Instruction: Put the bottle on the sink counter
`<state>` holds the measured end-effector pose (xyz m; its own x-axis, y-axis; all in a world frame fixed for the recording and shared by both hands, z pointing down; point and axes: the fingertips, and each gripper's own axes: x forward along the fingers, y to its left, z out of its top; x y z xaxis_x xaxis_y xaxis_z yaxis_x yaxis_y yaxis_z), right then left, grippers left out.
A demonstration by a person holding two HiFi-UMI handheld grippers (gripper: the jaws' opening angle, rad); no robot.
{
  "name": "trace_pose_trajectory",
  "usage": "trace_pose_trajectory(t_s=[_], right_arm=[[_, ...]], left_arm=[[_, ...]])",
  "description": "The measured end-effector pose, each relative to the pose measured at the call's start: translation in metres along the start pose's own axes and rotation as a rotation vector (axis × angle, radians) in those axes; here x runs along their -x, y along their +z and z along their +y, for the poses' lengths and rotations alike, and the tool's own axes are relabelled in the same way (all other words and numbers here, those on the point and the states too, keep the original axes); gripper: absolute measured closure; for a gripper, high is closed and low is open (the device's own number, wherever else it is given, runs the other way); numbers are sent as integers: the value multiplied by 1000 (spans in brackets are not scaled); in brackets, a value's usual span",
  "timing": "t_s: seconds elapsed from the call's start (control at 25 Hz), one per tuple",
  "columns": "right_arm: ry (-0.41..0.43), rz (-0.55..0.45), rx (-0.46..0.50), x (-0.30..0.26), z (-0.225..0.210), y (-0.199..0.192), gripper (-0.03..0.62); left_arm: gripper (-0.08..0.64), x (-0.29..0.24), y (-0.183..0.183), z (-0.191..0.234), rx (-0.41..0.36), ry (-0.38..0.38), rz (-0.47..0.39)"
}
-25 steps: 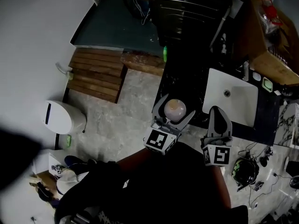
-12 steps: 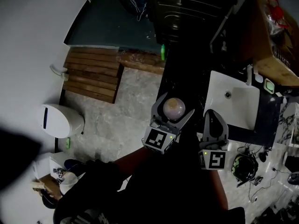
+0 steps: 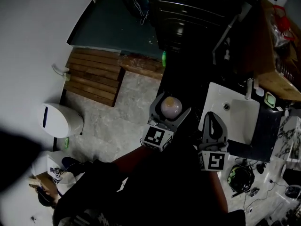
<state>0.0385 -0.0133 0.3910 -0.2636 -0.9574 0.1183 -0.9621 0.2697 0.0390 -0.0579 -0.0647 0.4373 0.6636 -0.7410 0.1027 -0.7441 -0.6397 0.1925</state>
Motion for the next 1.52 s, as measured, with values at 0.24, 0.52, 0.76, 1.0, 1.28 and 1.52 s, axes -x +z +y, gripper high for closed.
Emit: trace_pose_trajectory(t_s=[0.24,0.52,0.76,1.0,1.28,1.52], right_arm=[[35,18,-30,-34,-21,-9,552],[73,34,-47,-72,-37,-15,552],[95,46,-51,-105,-54,-20,552],[91,58,-54,-120,-70,-23,552],[78,97,-89,-133,-81,-50,552],[81,123,-117,-144,-90,-63,552]], left_arm=[[160,-42,2,21,-45,24,-6],[160,-91,-8,57,-81,72,54],[160,-136,-26,82,-115,87,90],[160,-165,-59,87,-109,89,153],[160,-189,-94,91,-123,79,222],[160,-210,-120,100,-149,105,283]])
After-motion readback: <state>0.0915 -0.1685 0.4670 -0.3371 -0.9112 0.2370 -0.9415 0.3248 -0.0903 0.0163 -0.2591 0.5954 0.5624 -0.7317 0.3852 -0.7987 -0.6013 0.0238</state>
